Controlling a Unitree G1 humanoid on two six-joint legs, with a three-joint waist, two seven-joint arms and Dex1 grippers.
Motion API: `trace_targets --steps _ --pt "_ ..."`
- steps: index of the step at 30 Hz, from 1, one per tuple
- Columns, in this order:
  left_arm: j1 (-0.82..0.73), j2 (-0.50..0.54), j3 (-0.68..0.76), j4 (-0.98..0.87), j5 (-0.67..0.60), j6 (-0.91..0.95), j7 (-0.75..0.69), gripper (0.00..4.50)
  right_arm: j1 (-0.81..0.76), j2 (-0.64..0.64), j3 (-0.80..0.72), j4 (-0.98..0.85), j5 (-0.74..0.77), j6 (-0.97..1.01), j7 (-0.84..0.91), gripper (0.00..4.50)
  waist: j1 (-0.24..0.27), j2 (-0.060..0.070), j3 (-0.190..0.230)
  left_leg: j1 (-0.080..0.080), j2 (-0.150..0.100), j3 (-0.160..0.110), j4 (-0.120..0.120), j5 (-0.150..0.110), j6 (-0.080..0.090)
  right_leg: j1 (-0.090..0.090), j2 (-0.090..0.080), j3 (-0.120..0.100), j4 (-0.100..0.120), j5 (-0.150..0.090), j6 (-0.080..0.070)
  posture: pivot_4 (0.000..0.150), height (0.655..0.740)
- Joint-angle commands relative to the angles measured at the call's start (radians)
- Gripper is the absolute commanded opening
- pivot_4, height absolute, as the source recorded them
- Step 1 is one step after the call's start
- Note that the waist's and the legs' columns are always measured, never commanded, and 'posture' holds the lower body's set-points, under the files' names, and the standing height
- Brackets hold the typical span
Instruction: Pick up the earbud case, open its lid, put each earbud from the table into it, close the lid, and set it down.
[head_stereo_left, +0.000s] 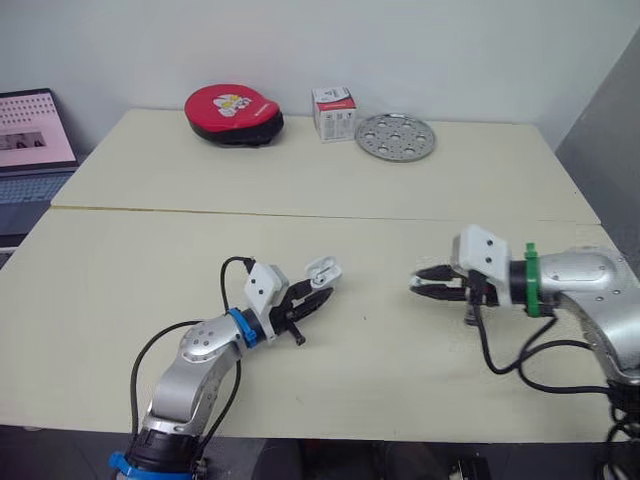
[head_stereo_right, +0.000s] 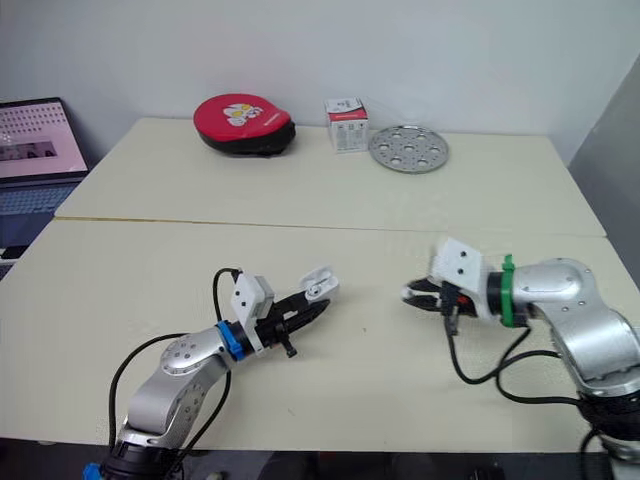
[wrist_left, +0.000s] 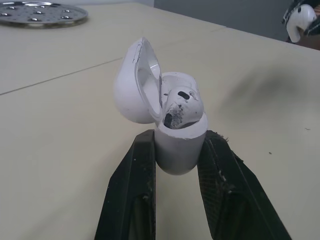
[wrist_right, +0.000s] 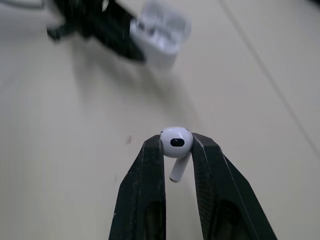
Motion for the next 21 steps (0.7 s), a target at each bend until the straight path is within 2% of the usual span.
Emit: trace_targets --steps 1,5,10,21 --pt "-0.037 -0.014 0.002 -0.005 -0.014 -0.023 -0.01 0.8 -0.012 0.162 -0.021 -0.06 0.05 -0.087 -0.15 0.39 -0.001 0.0 0.0 0.0 0.0 0.0 0.0 0.0 0.0 -0.001 0.0 0.0 0.0 0.0 0.0 0.15 0.74" --pt "-0.055 -0.021 -0.005 0.0 -0.015 -0.024 -0.02 0.8 0.024 0.33 0.039 -0.033 0.019 -0.176 -0.271 0.39 -0.002 0.0 0.0 0.0 0.0 0.0 0.001 0.0 0.0 -0.001 0.0 0.0 0.002 0.0 0.0 0.15 0.74" --pt "-0.069 -0.019 -0.005 -0.001 -0.017 -0.019 -0.033 0.8 0.055 0.419 0.128 0.057 -0.058 -0.311 -0.34 0.39 -0.003 0.0 0.0 0.0 0.0 0.0 0.0 0.0 0.0 -0.001 0.0 0.0 0.002 0.0 0.0 0.15 0.74" --pt "-0.07 -0.015 -0.002 -0.015 -0.016 -0.017 -0.037 0.8 0.074 0.45 0.192 0.195 -0.123 -0.462 -0.37 0.39 -0.004 0.0 0.0 0.0 0.0 0.001 0.0 0.0 0.0 -0.001 0.0 0.0 0.002 0.0 0.0 0.15 0.74"
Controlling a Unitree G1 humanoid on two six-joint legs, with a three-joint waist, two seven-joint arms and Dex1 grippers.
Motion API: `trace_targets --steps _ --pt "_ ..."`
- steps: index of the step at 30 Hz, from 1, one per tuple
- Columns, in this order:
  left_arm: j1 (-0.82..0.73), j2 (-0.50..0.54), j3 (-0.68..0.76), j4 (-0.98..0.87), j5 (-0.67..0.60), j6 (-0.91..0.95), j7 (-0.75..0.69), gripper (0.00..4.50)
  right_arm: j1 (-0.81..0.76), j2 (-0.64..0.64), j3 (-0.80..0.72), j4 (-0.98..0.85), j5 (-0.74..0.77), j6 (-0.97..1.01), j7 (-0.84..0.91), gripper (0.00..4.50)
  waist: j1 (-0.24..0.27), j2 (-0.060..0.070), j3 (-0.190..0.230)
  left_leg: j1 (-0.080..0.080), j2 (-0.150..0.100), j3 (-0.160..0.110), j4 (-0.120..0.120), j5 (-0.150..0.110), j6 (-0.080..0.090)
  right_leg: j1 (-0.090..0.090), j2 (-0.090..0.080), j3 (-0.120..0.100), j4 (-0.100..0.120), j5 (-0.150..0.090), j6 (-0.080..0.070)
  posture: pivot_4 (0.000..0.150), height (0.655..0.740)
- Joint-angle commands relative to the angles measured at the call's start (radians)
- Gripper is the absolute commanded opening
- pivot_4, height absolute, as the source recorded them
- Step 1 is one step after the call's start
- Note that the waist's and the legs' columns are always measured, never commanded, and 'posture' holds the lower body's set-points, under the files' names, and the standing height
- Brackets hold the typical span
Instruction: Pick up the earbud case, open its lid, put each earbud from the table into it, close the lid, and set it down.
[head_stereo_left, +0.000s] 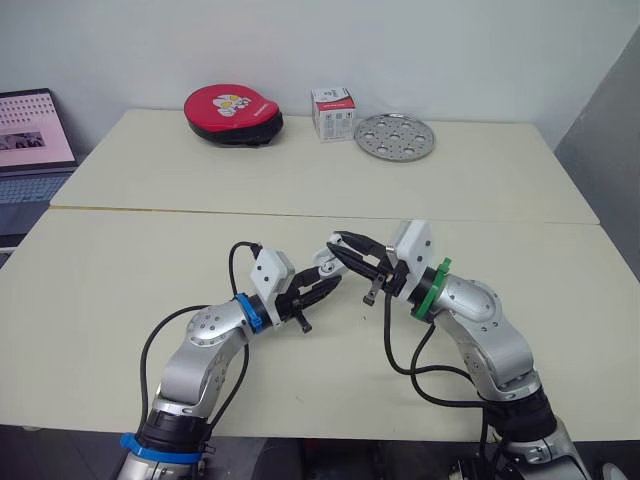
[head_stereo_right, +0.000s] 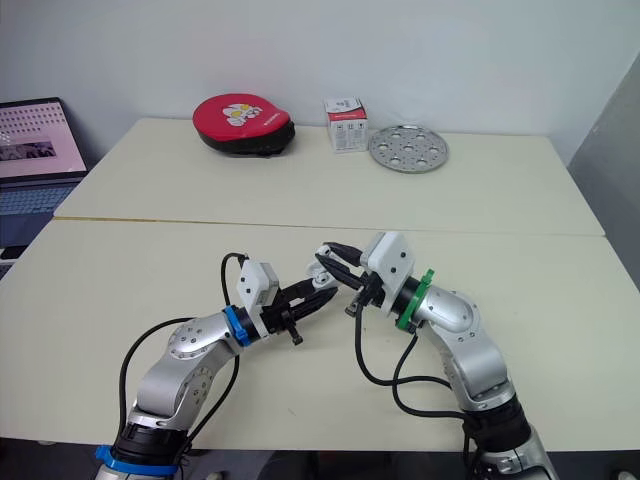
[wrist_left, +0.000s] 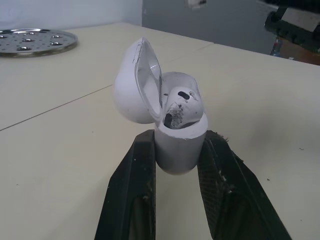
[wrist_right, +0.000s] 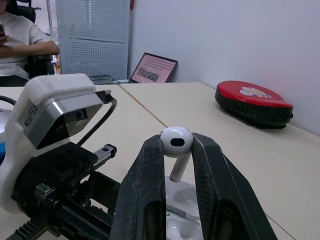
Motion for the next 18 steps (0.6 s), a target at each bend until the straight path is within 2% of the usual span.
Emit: trace_targets --steps 1,18 --pt "-0.007 0.003 0.004 -0.034 -0.015 -0.011 -0.008 0.8 0.008 0.002 0.007 0.014 -0.009 -0.049 -0.007 0.39 0.0 0.0 0.0 0.0 0.0 0.0 0.0 0.0 0.0 0.0 0.0 0.0 0.0 0.0 0.0 0.15 0.74" --pt "-0.007 0.008 0.003 -0.035 -0.012 -0.017 -0.012 0.8 0.026 -0.029 0.065 0.128 -0.132 -0.181 -0.011 0.39 0.0 0.0 0.0 0.0 0.0 0.0 0.0 0.0 0.0 0.0 0.0 0.0 0.0 0.0 0.0 0.15 0.74"
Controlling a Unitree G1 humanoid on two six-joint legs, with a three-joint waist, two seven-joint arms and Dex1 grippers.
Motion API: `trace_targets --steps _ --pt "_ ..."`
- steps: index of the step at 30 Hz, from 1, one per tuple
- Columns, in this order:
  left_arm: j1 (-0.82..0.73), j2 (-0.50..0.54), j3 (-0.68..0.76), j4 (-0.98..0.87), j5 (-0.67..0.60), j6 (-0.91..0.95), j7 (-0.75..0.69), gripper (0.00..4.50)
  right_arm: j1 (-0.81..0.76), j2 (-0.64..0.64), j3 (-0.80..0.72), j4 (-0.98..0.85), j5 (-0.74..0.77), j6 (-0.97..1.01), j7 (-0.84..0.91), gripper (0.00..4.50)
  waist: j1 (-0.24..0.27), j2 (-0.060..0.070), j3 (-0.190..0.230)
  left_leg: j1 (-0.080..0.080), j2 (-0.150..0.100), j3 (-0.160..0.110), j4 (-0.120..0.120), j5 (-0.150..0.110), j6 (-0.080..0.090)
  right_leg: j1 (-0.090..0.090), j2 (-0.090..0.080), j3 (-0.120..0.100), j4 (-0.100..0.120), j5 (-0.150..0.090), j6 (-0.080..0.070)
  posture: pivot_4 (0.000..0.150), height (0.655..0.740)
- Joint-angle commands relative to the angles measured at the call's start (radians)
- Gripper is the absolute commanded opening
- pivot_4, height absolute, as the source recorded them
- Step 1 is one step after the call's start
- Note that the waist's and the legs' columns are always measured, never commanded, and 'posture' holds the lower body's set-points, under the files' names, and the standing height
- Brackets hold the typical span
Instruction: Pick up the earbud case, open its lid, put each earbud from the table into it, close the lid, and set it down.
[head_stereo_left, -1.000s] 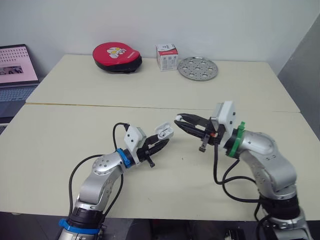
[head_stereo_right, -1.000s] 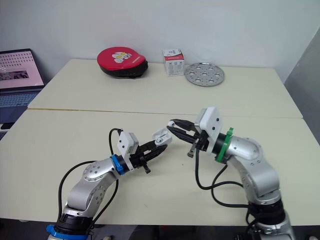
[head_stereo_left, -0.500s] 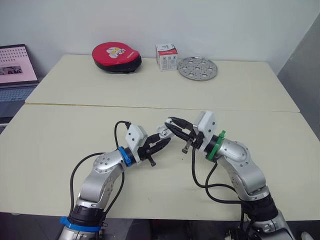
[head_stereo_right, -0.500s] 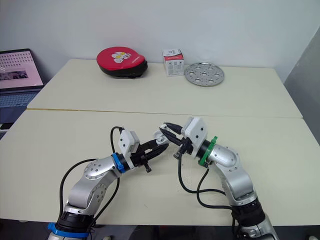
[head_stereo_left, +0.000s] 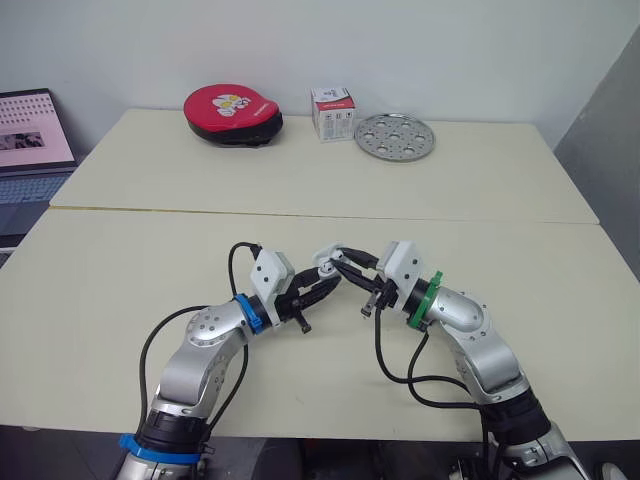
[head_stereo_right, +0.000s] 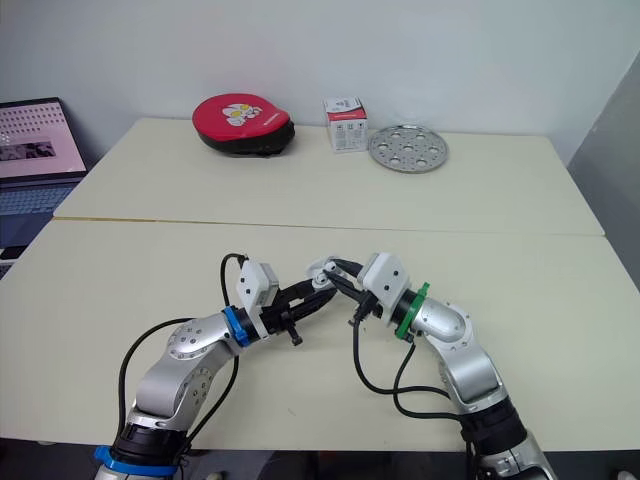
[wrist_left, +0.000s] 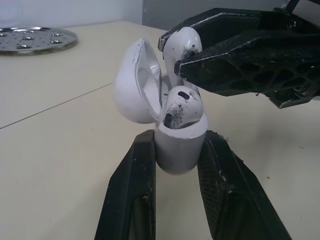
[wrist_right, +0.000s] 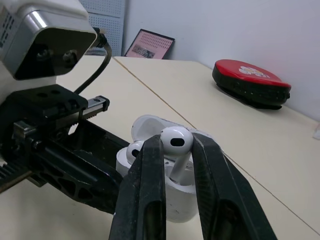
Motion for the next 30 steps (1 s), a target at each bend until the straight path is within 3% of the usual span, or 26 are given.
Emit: trace_targets --steps 1,6,16,30 --pt "-0.01 0.002 0.003 -0.035 -0.014 -0.017 -0.011 0.8 -0.001 -0.011 0.015 -0.004 -0.034 -0.009 -0.007 0.39 0.0 0.0 0.0 0.0 0.0 0.0 0.0 0.0 0.0 0.0 0.0 0.0 0.0 0.0 0.0 0.15 0.74" --pt "-0.01 0.004 0.001 -0.037 -0.013 -0.019 -0.014 0.8 0.011 -0.008 0.023 -0.031 -0.001 0.052 0.016 0.39 0.0 0.0 0.0 0.0 0.0 0.0 0.0 0.0 0.0 0.0 0.0 0.0 0.0 0.0 0.0 0.15 0.74" --pt "-0.003 0.007 -0.005 -0.044 -0.011 -0.021 -0.015 0.8 0.006 -0.013 -0.007 -0.107 0.057 0.174 0.001 3.87 0.0 0.0 0.0 0.0 0.0 0.0 0.0 0.0 0.0 0.0 0.0 0.0 0.0 0.0 0.0 0.15 0.74" --pt "0.005 0.003 0.015 -0.018 -0.002 -0.022 0.003 0.79 0.01 -0.03 -0.042 -0.124 0.058 0.174 -0.014 3.88 0.0 0.0 0.0 0.0 0.0 0.0 0.0 0.0 0.0 0.0 0.0 0.0 0.0 0.0 0.0 0.15 0.74"
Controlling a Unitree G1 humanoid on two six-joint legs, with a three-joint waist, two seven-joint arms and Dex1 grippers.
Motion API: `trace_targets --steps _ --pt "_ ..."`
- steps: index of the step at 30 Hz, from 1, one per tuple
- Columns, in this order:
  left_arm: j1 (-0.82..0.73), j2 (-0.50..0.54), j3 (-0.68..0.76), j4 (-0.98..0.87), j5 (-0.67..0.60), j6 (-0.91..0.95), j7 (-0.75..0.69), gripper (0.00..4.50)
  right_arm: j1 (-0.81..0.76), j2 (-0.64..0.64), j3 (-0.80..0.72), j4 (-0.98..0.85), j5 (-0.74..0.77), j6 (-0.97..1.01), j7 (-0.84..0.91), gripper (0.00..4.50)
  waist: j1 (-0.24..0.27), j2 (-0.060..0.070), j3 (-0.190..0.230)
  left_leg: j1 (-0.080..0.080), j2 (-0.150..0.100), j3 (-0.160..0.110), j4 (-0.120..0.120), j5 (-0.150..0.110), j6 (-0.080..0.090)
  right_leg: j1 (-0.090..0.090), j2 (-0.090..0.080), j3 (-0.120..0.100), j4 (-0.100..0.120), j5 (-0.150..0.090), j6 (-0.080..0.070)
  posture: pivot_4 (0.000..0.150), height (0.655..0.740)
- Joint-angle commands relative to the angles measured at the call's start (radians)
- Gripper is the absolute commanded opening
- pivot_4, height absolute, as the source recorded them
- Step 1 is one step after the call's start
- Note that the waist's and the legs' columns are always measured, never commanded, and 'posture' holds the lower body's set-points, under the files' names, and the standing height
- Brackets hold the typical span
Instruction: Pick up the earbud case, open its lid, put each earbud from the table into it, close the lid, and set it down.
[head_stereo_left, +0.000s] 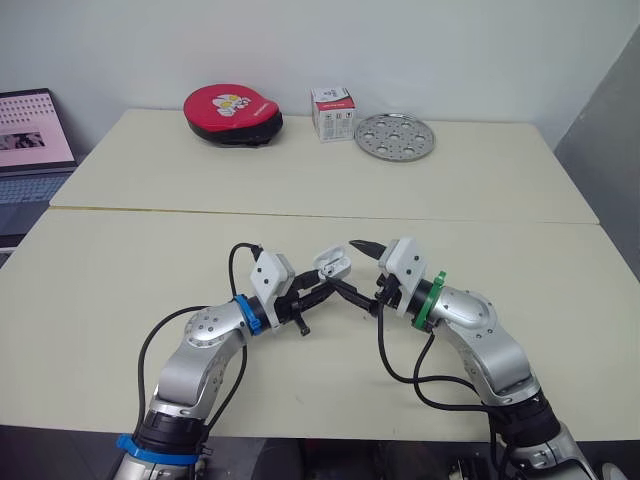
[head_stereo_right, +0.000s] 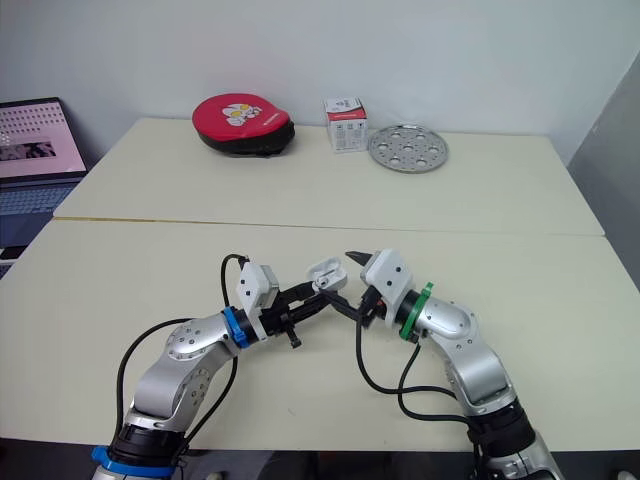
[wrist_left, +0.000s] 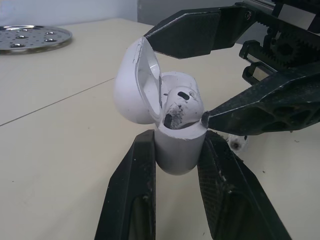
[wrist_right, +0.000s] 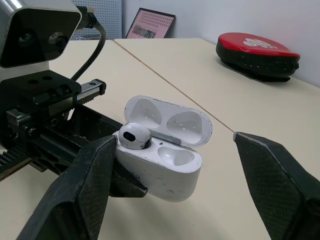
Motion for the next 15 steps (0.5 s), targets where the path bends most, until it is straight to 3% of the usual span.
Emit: trace_targets --steps 1,7,12,15 --pt "0.002 -0.005 0.022 -0.01 -0.003 -0.021 0.02 0.79 0.009 -0.005 -0.035 -0.045 0.017 -0.032 -0.01 3.88 0.0 0.0 0.0 0.0 0.0 0.0 0.0 0.0 0.0 0.0 0.0 0.0 0.0 0.0 0.0 0.15 0.74" --pt "0.015 0.0 0.031 -0.005 -0.004 -0.022 0.032 0.79 0.037 -0.07 -0.139 -0.143 0.132 0.012 0.044 3.88 0.001 0.0 0.0 0.0 0.0 0.0 0.0 0.0 0.0 0.0 0.0 0.0 0.0 0.0 0.0 0.15 0.74" --pt "0.032 0.009 0.032 -0.01 -0.004 -0.025 0.034 0.79 0.106 -0.257 -0.29 -0.222 0.251 0.145 0.117 3.88 0.003 0.0 0.0 0.0 0.0 0.0 0.0 0.0 0.0 0.001 0.0 0.0 -0.001 0.0 0.0 0.15 0.74" --pt "0.033 0.009 0.029 -0.008 -0.002 -0.029 0.034 0.79 0.141 -0.325 -0.342 -0.229 0.287 0.183 0.134 4.49 0.001 0.0 0.0 0.0 0.0 0.0 0.0 0.0 0.0 0.001 0.0 0.0 -0.001 0.0 0.0 0.15 0.74"
